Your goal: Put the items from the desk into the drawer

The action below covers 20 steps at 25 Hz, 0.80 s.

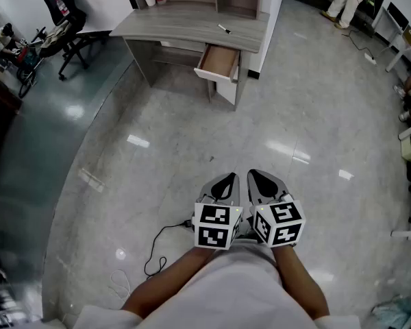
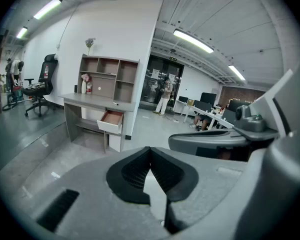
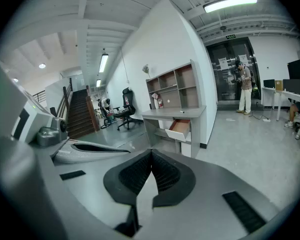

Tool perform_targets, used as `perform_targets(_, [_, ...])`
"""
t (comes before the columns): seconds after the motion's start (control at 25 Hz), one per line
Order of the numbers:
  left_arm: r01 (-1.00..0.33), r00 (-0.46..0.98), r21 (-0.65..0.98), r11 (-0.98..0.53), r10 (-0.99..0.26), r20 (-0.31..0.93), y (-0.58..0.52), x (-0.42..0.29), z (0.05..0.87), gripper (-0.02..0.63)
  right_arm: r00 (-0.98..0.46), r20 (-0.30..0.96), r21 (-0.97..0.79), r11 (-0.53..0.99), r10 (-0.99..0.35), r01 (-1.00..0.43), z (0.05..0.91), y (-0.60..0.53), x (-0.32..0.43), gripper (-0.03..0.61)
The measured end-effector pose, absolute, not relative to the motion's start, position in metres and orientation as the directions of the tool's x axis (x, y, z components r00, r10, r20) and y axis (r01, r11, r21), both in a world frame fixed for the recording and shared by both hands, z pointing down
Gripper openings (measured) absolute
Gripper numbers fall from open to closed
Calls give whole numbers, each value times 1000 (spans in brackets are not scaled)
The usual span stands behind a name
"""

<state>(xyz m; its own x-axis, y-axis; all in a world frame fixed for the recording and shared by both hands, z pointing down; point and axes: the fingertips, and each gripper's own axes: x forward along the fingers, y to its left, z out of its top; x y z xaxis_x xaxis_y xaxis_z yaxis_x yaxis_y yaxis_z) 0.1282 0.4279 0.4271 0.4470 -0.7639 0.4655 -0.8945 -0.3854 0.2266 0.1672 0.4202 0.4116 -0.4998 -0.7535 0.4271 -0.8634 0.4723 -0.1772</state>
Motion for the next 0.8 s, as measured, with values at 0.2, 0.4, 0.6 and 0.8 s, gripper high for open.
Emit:
perform_targets(0.2, [-896,444,234,-377,-766,464,429,123,428,2,-504,434,-181,476,-747,-861,415,422,163,2])
perform_targets(0.4, [-899,438,241,-367,-767,469,426,119,432,2,-509,436,-187,479,-742,-858,418,418,159,2])
perform_targets(0.6, [-908,418,243,-341,-772,478,417,108,433,2,-515,440,-192,483,-736,-854,420,406,154,2])
perform_targets(0.8, [-916,400,250,-315,-774,491,403,99,439,2,-531,445,-201,497,-721,-844,426,391,146,2])
